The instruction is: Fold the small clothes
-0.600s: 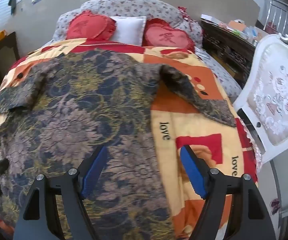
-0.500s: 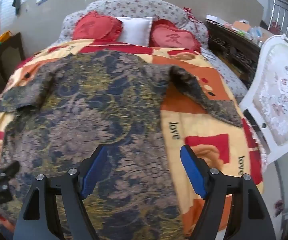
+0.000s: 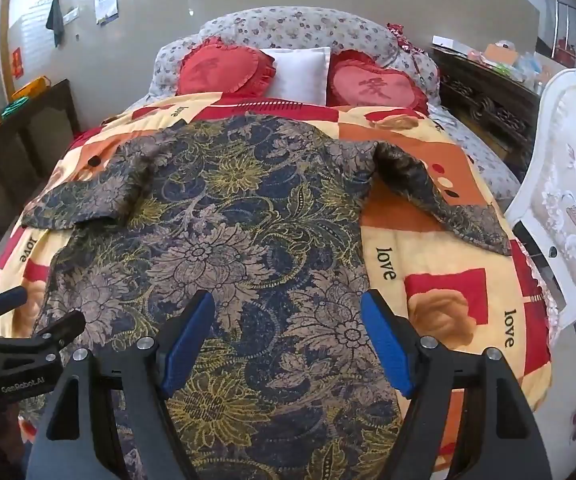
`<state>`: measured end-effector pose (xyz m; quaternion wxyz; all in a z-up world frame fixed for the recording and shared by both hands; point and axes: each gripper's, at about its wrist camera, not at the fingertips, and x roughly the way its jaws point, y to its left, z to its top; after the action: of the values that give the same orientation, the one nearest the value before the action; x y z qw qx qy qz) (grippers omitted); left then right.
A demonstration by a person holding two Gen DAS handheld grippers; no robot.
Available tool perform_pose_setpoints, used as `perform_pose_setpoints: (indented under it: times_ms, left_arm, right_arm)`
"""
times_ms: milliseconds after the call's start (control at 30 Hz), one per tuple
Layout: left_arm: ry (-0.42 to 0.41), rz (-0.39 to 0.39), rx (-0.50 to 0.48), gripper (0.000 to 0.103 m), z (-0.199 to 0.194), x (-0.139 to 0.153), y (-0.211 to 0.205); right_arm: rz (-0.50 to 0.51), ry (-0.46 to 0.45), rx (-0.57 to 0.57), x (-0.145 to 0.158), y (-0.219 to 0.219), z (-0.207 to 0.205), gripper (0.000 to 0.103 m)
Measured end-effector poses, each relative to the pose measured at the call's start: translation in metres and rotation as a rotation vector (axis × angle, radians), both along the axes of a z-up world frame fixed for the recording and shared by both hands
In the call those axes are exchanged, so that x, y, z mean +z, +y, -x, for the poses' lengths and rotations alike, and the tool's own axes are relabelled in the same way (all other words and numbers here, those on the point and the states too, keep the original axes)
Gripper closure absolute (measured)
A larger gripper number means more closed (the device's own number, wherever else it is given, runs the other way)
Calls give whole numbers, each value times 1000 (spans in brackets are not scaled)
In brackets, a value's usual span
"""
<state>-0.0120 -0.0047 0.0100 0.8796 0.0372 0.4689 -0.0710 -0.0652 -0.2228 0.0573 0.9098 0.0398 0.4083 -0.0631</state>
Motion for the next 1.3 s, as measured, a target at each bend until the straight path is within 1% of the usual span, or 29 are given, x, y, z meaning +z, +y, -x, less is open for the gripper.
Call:
perform_pose_setpoints:
  times_ms: [300,400,567,733,800,1000,1167,1300]
  left_arm:
    - [3,-14,3,0,-1,-7,0]
    - [3,-15,4,0,-1,-8,0]
    - [6,-21,5,0,-1,-11,0]
    - [15,-29,6,0,-1,-15,-1]
    - [20,-31,8,0,-1,-15,-2]
    - [9,-21,11,0,5,-10,3]
    - [2,-14,10,0,6,-5,6]
    - [3,-10,11,0,4,-5,5]
  right_arm:
    - [1,5,1,-4,0,1,14]
    - [3,-7,1,-3,3,1,14]
    - [11,-10,24,-2,9,-1,14]
    - [-58,-5,61,-5,12,-3,14]
    - [-51,-4,68,-6,15,-4,14]
    - [-47,-11,82,0,22,-2,14]
    - [-35,-35,87,7,24,5,14]
    - [-37,-31,81,7,23,5,14]
